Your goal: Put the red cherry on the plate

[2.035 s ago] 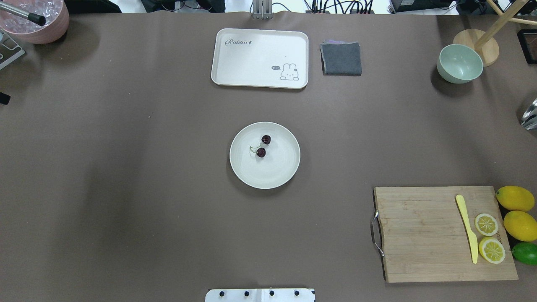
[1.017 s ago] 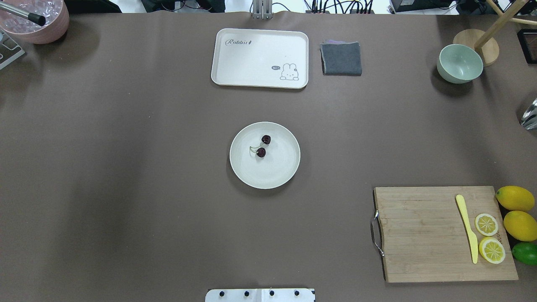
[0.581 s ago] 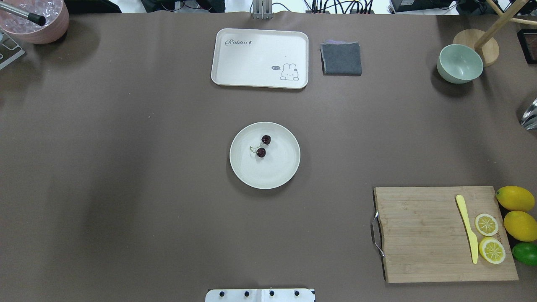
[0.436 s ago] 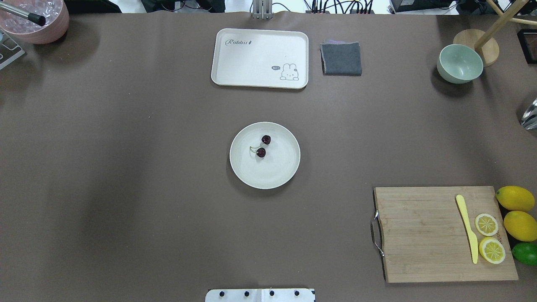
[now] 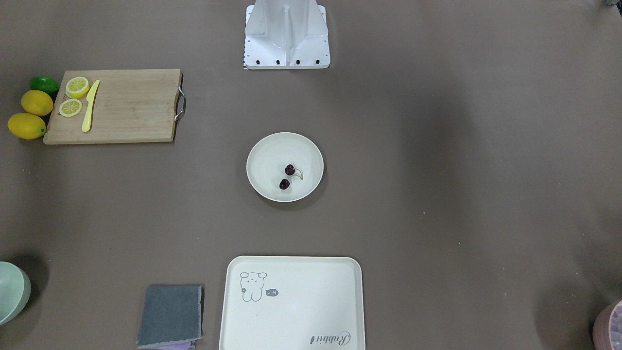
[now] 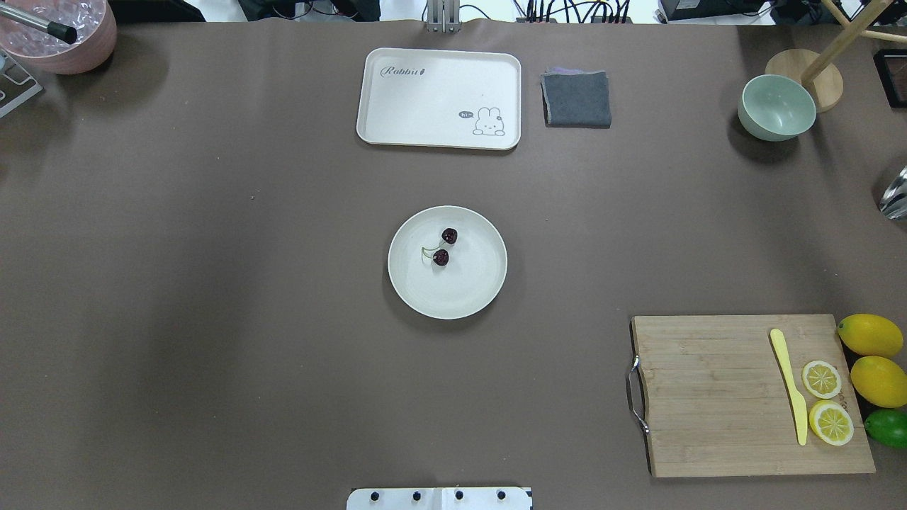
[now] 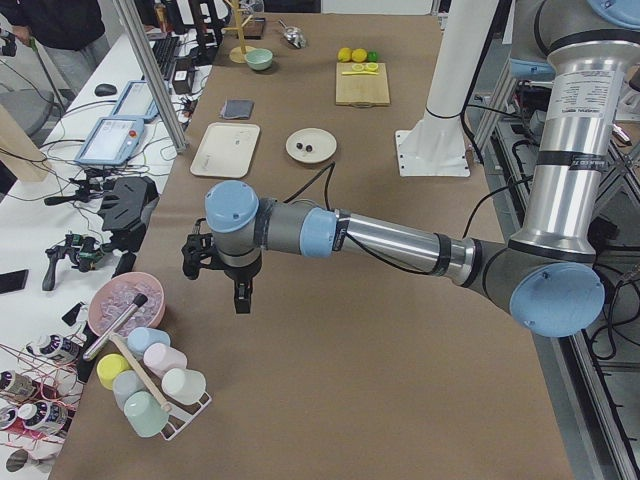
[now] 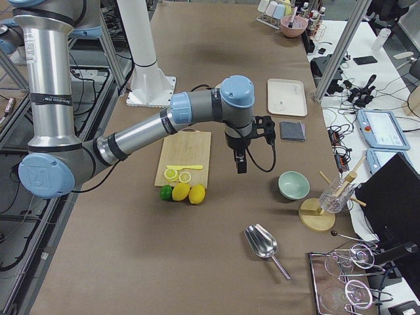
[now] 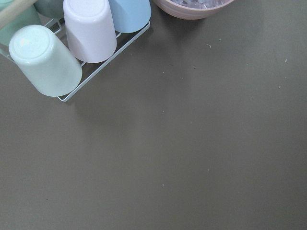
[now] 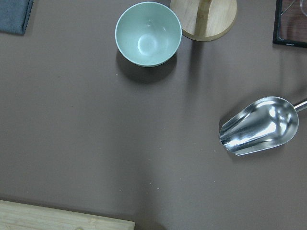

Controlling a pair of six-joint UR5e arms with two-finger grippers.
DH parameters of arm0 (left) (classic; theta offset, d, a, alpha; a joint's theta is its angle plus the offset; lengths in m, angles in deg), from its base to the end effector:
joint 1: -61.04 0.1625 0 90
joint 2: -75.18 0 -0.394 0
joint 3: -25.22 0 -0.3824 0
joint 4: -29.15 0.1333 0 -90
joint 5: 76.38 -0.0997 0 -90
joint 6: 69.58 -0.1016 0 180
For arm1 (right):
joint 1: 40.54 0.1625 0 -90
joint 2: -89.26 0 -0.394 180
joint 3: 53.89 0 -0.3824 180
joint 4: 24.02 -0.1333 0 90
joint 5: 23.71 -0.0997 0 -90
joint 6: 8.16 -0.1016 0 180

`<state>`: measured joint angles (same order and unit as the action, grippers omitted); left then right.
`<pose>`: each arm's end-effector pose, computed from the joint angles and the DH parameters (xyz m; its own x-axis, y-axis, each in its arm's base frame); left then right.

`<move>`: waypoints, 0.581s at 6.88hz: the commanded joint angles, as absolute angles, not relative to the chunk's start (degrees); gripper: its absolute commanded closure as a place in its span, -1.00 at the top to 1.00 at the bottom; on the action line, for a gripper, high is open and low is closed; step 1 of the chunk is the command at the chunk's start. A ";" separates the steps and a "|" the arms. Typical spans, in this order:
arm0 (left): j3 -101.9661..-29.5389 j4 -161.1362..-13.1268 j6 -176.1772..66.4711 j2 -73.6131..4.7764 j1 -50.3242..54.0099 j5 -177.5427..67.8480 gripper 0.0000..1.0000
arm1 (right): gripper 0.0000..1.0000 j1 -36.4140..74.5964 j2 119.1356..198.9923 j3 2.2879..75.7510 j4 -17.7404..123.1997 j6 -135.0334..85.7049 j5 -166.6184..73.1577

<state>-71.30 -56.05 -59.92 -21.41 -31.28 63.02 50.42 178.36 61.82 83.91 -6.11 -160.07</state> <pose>-0.0774 -0.5232 0.5182 0.6387 -0.0838 -0.7649 0.1493 0.9886 0.0164 0.0674 -0.4562 0.4394 0.6920 -0.1329 0.7095 0.0082 0.9843 0.1764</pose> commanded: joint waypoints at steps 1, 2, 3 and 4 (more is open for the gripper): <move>-70.33 -55.41 -65.94 -21.24 -31.34 55.79 0.98 | 0.99 50.43 178.90 59.94 84.09 -6.14 -160.37; -66.32 -55.58 -71.90 -21.07 -31.68 54.85 0.98 | 0.99 50.34 178.12 56.89 83.83 -6.05 -160.38; -63.41 -55.49 -75.78 -21.06 -32.99 55.88 0.98 | 0.99 50.34 177.77 54.24 82.78 -4.40 -160.12; -63.12 -55.49 -75.91 -20.98 -33.70 58.07 0.98 | 0.99 50.34 178.11 53.35 80.94 -4.21 -160.38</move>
<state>-64.67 -55.52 -73.85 -21.07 -32.73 56.40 50.35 178.02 55.20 82.69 -4.87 -160.24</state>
